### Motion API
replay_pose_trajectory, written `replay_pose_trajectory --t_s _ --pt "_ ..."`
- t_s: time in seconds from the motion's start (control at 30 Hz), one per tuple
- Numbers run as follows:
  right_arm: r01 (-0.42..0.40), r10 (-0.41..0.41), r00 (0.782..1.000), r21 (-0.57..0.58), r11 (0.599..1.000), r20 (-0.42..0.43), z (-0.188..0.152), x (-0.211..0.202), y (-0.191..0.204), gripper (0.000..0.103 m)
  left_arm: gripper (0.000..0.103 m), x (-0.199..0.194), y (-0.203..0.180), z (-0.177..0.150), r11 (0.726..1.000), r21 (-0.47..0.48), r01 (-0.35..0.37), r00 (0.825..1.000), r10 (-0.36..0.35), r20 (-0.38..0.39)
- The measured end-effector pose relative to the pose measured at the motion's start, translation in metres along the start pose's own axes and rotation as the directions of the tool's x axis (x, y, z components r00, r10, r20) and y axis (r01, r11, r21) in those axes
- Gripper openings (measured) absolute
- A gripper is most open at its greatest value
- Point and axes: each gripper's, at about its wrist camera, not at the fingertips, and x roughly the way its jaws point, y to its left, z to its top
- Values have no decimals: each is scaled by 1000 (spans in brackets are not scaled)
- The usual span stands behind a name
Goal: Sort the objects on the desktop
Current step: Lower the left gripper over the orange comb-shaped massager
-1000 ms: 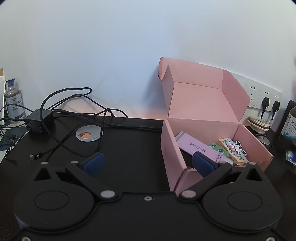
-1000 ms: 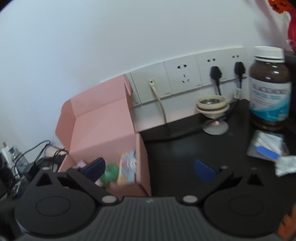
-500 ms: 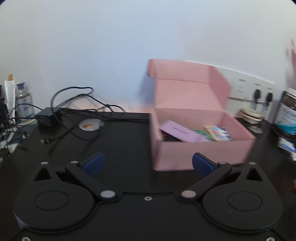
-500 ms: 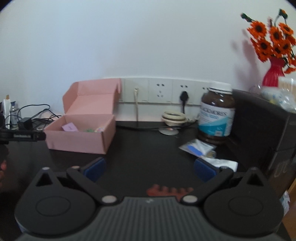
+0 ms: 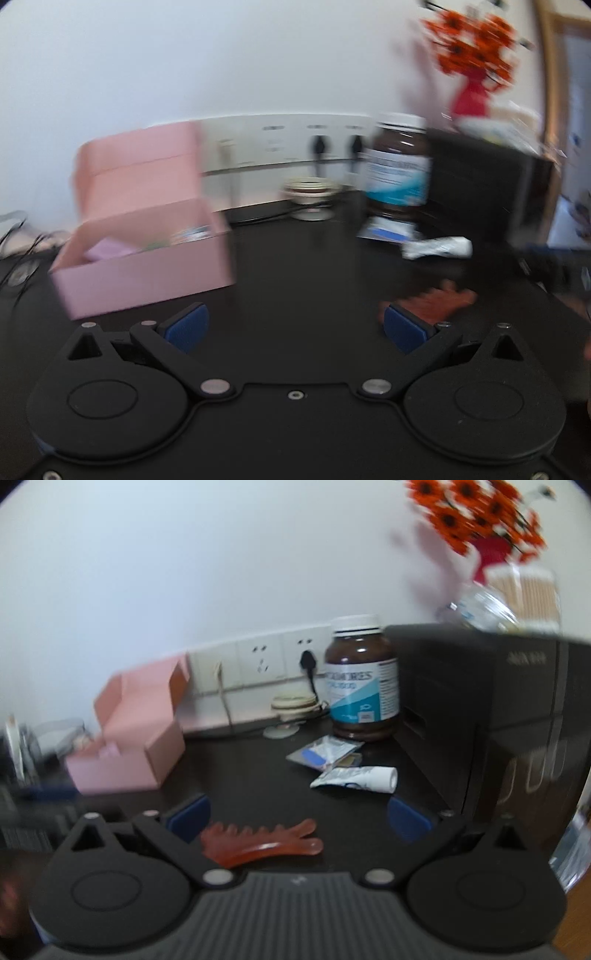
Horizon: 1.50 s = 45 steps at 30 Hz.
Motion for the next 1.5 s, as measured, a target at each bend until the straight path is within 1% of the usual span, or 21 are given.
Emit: replay_pose_trajectory --t_s 0.1,0.2,0.33,0.43,0.5,0.6,0.67,0.8,0.97,1.0,1.07,1.23,1.33,1.5 --pt "6 -6 1000 76 997 2 -1 1 -13 102 103 6 -22 -4 997 74 38 999 -40 29" --pt "-5 3 1000 123 992 12 -1 0 -21 102 103 15 -32 -3 988 135 71 996 -77 38" --pt "-12 10 1000 170 985 11 -2 1 -29 102 103 25 -37 0 972 196 129 990 -136 25" --pt "-17 14 1000 202 979 15 -3 1 -34 102 102 29 -38 -1 961 226 157 986 -165 18" --pt "-20 16 1000 220 975 18 -3 1 -37 102 101 33 -39 -1 958 239 161 986 -167 5" --pt "-22 19 1000 233 972 17 -4 1 -38 102 100 39 -40 0 951 240 194 981 -193 -30" --pt "-31 29 999 236 971 15 -4 2 -39 102 100 41 -42 1 945 249 210 977 -208 -38" --pt "-30 27 1000 247 969 14 -4 2 -40 102 100 45 -50 1 932 291 216 976 -212 -45" --pt "-30 24 999 280 959 25 -6 1 -45 102 100 55 -62 2 903 355 241 970 -228 -81" --pt "-30 24 999 290 956 26 -6 1 -47 102 98 57 -64 2 897 365 248 969 -232 -89" --pt "-35 28 999 312 950 30 -6 0 -51 102 95 61 -65 3 891 368 267 964 -247 -99" --pt "-39 31 999 349 936 30 -8 0 -57 102 95 71 -66 6 884 362 297 955 -271 -121" --pt "-45 37 999 352 935 29 -8 0 -58 102 95 73 -69 6 874 373 312 950 -286 -126" --pt "-50 42 999 366 929 30 -8 1 -60 102 95 76 -75 6 865 386 321 947 -296 -125"
